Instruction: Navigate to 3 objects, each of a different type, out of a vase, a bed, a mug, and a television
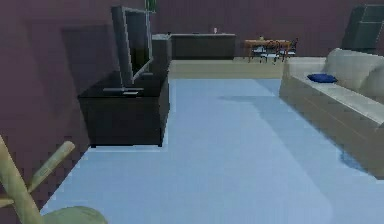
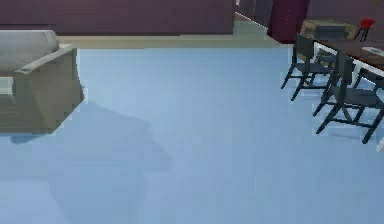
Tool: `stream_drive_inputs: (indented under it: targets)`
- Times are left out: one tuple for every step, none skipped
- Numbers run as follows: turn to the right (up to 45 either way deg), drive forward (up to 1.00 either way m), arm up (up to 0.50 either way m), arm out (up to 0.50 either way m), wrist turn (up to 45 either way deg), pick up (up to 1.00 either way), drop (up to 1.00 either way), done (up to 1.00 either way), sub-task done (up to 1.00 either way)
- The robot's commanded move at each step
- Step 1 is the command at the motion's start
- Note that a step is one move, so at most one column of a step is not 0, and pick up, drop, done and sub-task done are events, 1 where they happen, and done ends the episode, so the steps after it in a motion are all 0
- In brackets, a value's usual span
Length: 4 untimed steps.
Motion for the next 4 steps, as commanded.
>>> stream_drive_inputs:
  targets:
    - [0.0, 1.00, 0.00, 0.00, 0.0, 0.00, 0.00, 0.00, 0.00]
    - [0.0, 1.00, 0.00, 0.00, 0.0, 0.00, 0.00, 0.00, 0.00]
    - [0.0, 1.00, 0.00, 0.00, 0.0, 0.00, 0.00, 0.00, 0.00]
    - [0.0, 1.00, 0.00, 0.00, 0.0, 0.00, 0.00, 0.00, 0.00]
